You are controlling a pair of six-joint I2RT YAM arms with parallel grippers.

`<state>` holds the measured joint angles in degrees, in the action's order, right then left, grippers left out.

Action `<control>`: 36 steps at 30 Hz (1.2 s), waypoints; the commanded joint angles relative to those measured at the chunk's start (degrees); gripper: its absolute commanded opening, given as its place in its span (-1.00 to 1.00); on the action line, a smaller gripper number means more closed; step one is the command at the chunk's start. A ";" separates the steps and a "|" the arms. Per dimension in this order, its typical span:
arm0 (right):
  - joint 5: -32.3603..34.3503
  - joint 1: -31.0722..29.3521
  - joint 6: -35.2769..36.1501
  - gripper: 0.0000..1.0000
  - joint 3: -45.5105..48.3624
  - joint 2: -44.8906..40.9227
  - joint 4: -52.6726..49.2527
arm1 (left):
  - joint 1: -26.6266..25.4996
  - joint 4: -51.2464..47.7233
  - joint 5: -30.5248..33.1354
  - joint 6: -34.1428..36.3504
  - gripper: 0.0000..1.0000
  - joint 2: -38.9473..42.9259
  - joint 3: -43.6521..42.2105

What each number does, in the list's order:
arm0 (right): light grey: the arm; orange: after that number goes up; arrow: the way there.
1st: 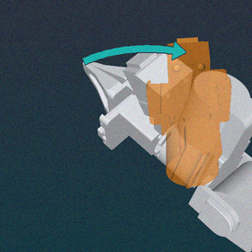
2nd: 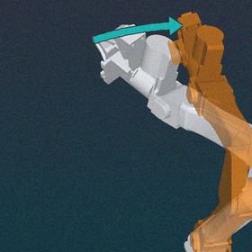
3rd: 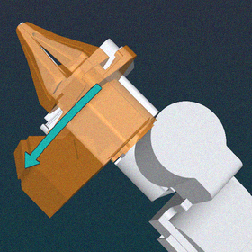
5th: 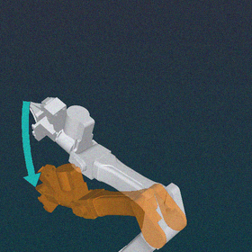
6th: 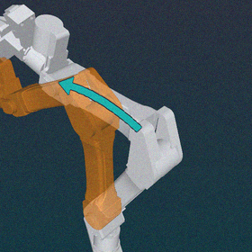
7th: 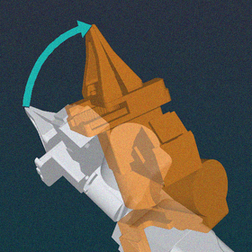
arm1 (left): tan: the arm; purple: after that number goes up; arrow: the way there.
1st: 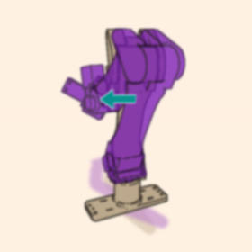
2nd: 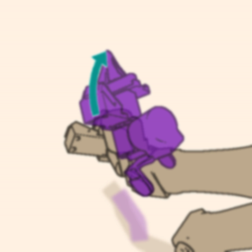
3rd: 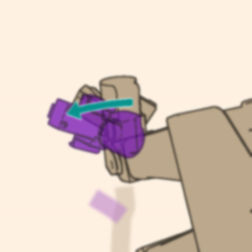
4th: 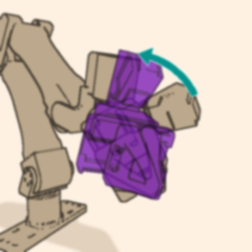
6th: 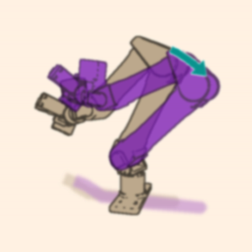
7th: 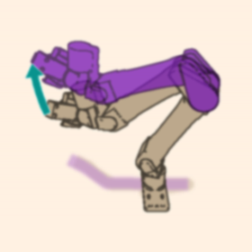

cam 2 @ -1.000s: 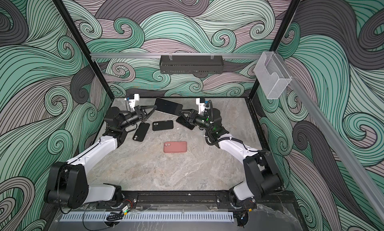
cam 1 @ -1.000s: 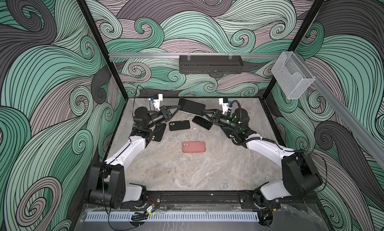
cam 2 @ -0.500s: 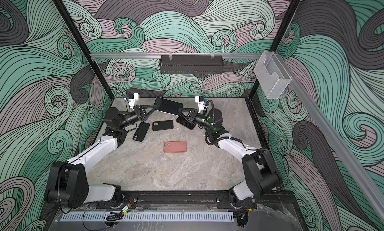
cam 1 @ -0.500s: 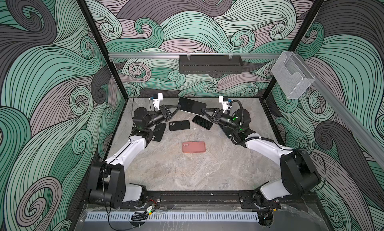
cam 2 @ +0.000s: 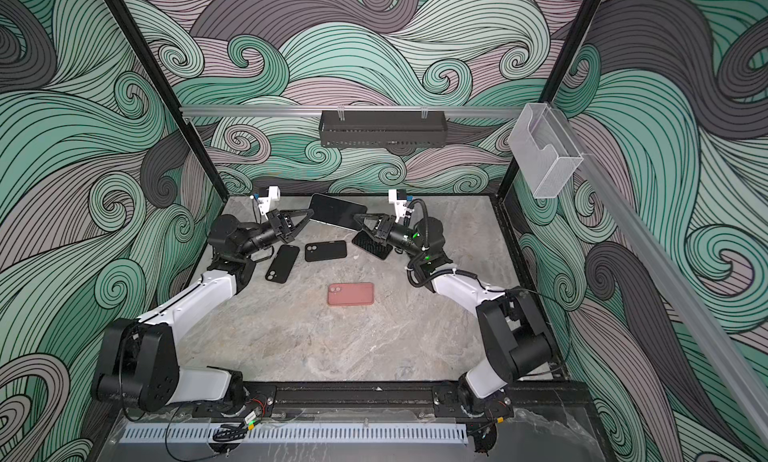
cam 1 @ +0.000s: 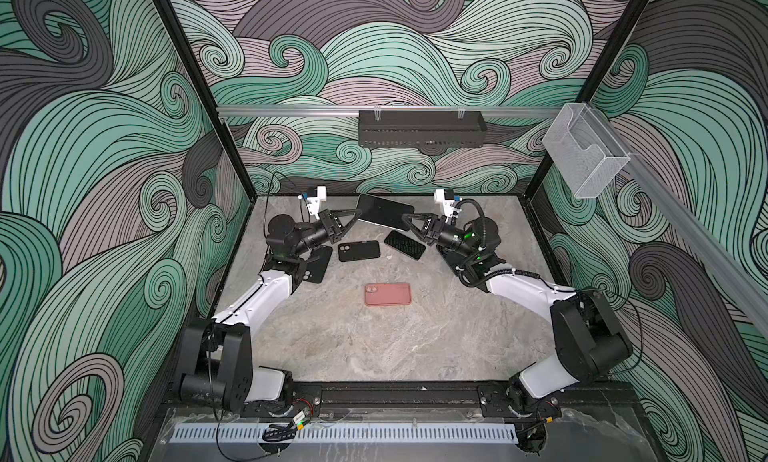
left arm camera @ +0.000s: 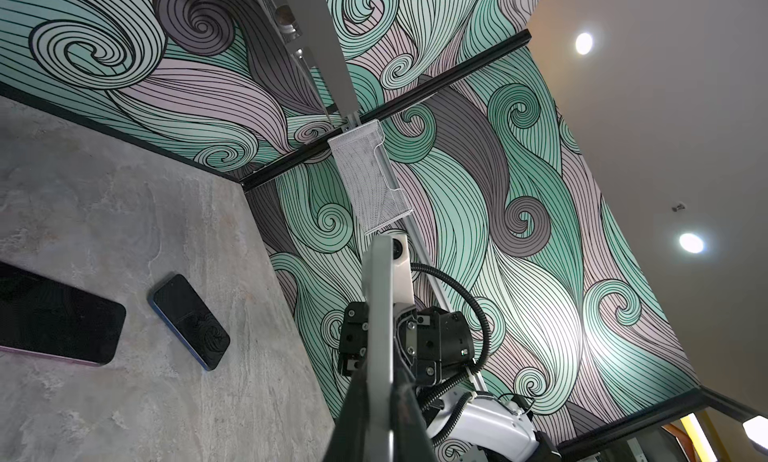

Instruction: Put the phone into the phone case

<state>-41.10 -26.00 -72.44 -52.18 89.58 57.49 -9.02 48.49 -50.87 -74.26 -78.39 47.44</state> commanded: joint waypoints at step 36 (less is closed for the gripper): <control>5.04 5.30 34.68 -1.00 -5.27 -15.48 -57.06 | 0.14 -63.36 16.88 41.00 0.81 12.90 -0.21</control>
<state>-37.50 -20.86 -42.92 -55.24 75.88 6.94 -8.99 -9.65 -37.21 -36.97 -66.85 47.72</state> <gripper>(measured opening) 0.100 0.902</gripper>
